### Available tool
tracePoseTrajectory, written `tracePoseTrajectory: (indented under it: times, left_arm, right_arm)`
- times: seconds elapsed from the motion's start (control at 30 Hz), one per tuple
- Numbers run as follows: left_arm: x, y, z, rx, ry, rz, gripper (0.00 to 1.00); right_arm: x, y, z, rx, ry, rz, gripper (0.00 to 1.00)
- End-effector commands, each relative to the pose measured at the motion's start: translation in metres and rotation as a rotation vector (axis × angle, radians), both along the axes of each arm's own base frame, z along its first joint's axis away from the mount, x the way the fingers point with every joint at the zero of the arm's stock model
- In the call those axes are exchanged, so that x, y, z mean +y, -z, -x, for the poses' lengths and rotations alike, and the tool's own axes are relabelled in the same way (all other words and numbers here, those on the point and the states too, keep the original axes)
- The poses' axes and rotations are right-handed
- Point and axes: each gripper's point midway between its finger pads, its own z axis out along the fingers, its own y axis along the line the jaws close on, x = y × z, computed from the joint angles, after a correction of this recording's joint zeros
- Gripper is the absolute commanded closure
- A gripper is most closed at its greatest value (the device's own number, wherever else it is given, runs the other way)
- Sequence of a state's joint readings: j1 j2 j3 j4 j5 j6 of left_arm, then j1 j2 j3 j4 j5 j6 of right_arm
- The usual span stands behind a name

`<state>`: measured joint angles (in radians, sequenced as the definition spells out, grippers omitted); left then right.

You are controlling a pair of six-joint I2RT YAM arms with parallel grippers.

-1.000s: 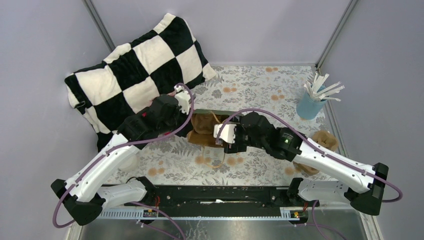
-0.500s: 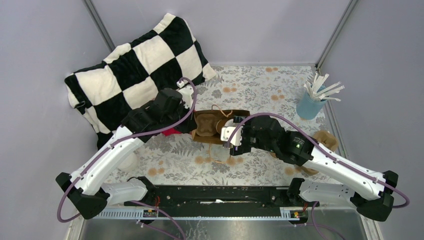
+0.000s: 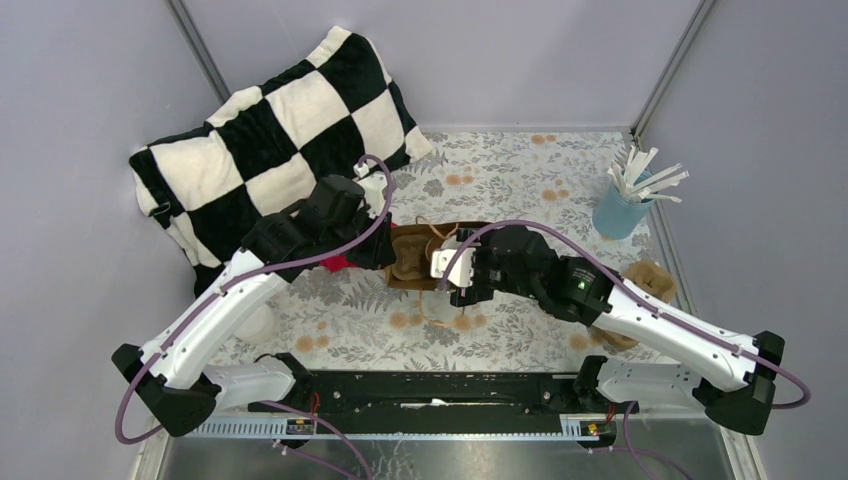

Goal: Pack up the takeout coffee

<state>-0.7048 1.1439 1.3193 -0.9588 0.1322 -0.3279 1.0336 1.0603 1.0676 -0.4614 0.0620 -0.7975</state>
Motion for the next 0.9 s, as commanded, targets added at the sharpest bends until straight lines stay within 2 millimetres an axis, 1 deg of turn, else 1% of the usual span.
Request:
tracePoseTrajectory:
  times: [0.0,0.07,0.13,0.2,0.23,0.27,0.3,0.33,0.47,0.5,0.6,0.63,0.7,0.87]
  left_arm:
    - [-0.001,-0.029,-0.010,-0.068,-0.028,0.037,0.69]
    - [0.004,-0.041,-0.015,-0.104,-0.052,0.029,0.56]
    - [0.008,-0.058,-0.022,-0.150,-0.077,0.017,0.40]
    - [0.008,-0.079,-0.031,-0.199,-0.086,0.013,0.25]
    - [0.006,-0.090,-0.035,-0.222,-0.078,0.018,0.18]
    - [0.001,-0.098,-0.037,-0.237,-0.054,0.028,0.05]
    - [-0.005,-0.103,-0.038,-0.243,-0.032,0.039,0.01]
    - [-0.011,-0.106,-0.039,-0.258,-0.006,0.052,0.01]
    - [-0.037,-0.103,-0.034,-0.358,0.145,0.132,0.01]
    - [-0.041,-0.096,-0.031,-0.372,0.182,0.149,0.01]
    - [-0.047,-0.101,-0.025,-0.443,0.255,0.196,0.01]
    - [-0.047,-0.103,-0.027,-0.462,0.258,0.197,0.01]
    - [-0.047,-0.106,-0.036,-0.490,0.224,0.191,0.01]
    - [-0.054,-0.105,-0.060,-0.486,0.155,0.166,0.12]
  right_arm:
    - [0.013,-0.021,-0.013,-0.026,0.041,-0.074,0.26]
    - [0.017,-0.020,-0.015,-0.020,0.045,-0.078,0.26]
    - [0.020,-0.021,-0.016,-0.016,0.042,-0.087,0.27]
    - [0.021,-0.022,-0.016,-0.008,0.036,-0.094,0.26]
    - [0.020,-0.023,-0.017,-0.005,0.038,-0.093,0.26]
    - [0.019,-0.023,-0.017,0.001,0.037,-0.087,0.26]
    - [0.018,-0.024,-0.018,0.005,0.040,-0.085,0.26]
    - [0.017,-0.025,-0.019,0.012,0.041,-0.088,0.26]
    - [0.015,-0.030,-0.019,0.035,0.035,-0.112,0.26]
    - [0.016,-0.030,-0.018,0.043,0.026,-0.112,0.26]
    - [0.017,-0.031,-0.018,0.052,0.023,-0.107,0.26]
    - [0.017,-0.032,-0.018,0.050,0.022,-0.109,0.26]
    - [0.017,-0.033,-0.018,0.052,0.019,-0.110,0.26]
    - [0.017,-0.028,-0.015,0.064,0.003,-0.089,0.26]
